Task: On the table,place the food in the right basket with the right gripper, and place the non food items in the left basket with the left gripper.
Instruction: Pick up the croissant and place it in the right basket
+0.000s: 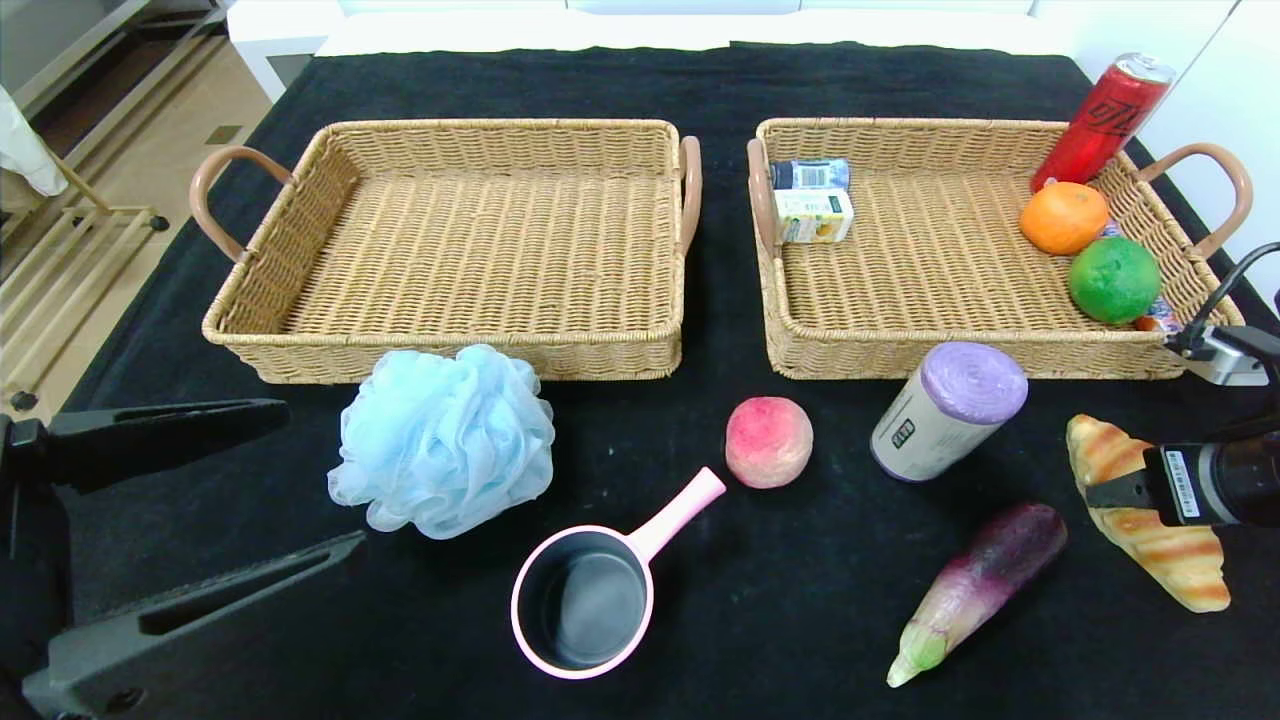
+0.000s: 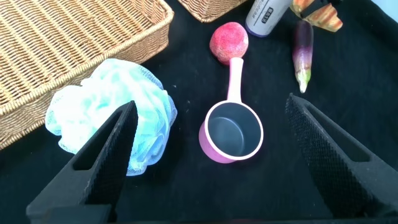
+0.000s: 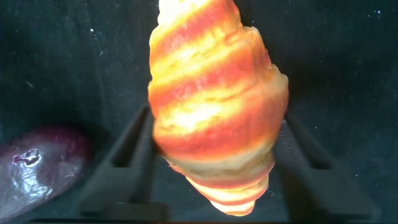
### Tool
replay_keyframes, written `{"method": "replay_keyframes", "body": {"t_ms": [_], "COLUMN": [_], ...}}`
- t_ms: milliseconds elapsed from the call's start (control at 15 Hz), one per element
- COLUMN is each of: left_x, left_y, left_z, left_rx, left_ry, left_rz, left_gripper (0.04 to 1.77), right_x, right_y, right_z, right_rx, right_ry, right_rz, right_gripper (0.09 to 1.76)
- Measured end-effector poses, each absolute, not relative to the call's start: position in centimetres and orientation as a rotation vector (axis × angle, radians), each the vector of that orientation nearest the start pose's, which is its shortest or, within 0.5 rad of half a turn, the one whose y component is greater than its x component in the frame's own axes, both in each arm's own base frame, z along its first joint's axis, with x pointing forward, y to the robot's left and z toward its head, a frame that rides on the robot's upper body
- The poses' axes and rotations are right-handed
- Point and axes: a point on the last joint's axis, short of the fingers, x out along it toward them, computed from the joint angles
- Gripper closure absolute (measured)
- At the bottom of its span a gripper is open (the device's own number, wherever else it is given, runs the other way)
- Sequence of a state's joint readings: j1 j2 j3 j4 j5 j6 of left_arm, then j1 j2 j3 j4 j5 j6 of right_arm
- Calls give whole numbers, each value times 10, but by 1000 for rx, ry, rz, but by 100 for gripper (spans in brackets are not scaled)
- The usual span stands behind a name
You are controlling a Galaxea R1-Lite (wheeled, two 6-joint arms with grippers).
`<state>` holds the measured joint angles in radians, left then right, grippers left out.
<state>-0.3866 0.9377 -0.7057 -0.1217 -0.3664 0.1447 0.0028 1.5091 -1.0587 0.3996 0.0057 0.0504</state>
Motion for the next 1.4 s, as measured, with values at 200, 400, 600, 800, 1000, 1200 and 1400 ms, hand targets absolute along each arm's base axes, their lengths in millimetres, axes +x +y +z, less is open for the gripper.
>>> {"method": "replay_keyframes", "body": {"t_ms": [200, 400, 600, 800, 1000, 1200, 1400], "left_x": [99, 99, 99, 99, 99, 99, 99], "left_y": [-49, -49, -49, -49, -49, -49, -49], "left_z": [264, 263, 263, 263, 263, 263, 263], "left_rx": [139, 139, 139, 139, 139, 139, 139], "left_ry": [58, 62, 62, 61, 61, 62, 61], "left_rz": [-759, -759, -759, -761, -761, -761, -760], "left_gripper": [9, 9, 9, 9, 9, 9, 9], "right_x": [239, 239, 239, 239, 236, 228, 215], "right_y": [2, 2, 4, 4, 6, 7, 7], "right_z": [214, 213, 212, 212, 215, 224, 235], "right_rx": [46, 45, 46, 51, 52, 51, 48], "right_ry": [852, 855, 860, 860, 853, 821, 793], "right_rz": [-10, -7, 5, 20, 30, 40, 43], "right_gripper": [94, 102, 102, 102, 102, 102, 102]}}
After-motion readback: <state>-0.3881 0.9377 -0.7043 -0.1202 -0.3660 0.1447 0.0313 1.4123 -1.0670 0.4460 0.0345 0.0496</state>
